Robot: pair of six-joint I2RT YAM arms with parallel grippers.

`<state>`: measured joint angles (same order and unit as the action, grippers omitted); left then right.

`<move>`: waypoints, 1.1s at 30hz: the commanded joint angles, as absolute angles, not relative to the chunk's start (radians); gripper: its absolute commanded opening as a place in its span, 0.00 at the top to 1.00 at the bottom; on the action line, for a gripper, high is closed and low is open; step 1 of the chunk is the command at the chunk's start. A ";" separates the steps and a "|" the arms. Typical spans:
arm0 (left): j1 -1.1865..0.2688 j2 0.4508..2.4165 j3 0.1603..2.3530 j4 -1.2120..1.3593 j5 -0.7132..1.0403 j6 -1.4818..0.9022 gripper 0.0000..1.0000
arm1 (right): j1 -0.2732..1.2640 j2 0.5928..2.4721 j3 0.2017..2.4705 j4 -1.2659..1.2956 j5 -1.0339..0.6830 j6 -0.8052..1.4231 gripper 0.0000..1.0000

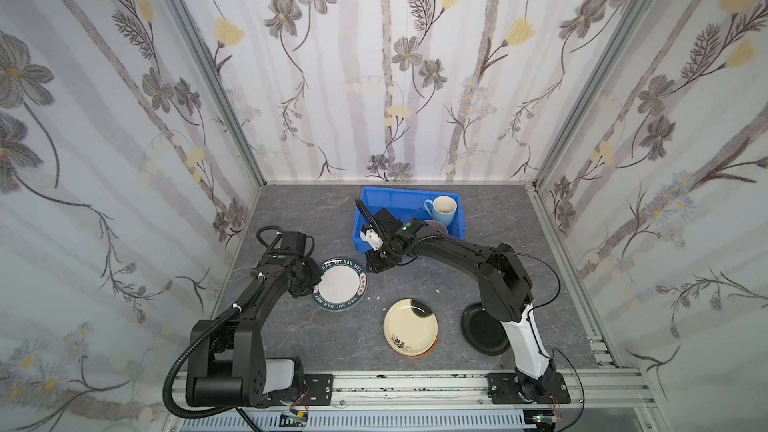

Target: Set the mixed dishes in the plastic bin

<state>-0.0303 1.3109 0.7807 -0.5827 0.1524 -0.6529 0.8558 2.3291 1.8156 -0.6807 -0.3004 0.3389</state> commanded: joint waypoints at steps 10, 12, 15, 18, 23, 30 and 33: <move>0.027 1.348 0.754 -0.592 0.158 -0.609 0.78 | 0.855 2.395 1.902 -0.703 -0.314 0.345 0.76; 0.029 1.360 0.756 -0.586 0.161 -0.606 0.78 | 0.855 2.400 1.903 -0.707 -0.314 0.346 0.76; 0.029 1.382 0.753 -0.571 0.167 -0.606 0.79 | 0.856 2.404 1.903 -0.713 -0.315 0.344 0.76; 0.029 1.405 0.753 -0.560 0.178 -0.609 0.81 | 0.855 2.405 1.904 -0.715 -0.309 0.342 0.76; 0.029 1.435 0.756 -0.552 0.185 -0.609 0.84 | 0.854 2.414 1.912 -0.715 -0.311 0.342 0.76; 0.029 1.463 0.772 -0.555 0.196 -0.600 0.86 | 0.852 2.441 1.934 -0.723 -0.308 0.345 0.78; 0.029 1.466 0.779 -0.558 0.196 -0.595 0.86 | 0.853 2.448 1.942 -0.723 -0.312 0.345 0.78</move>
<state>0.0280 1.4612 0.7708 -0.5610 0.2008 -0.6018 0.8524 2.4405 1.9285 -0.7307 -0.3077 0.3386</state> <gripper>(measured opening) 0.136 0.219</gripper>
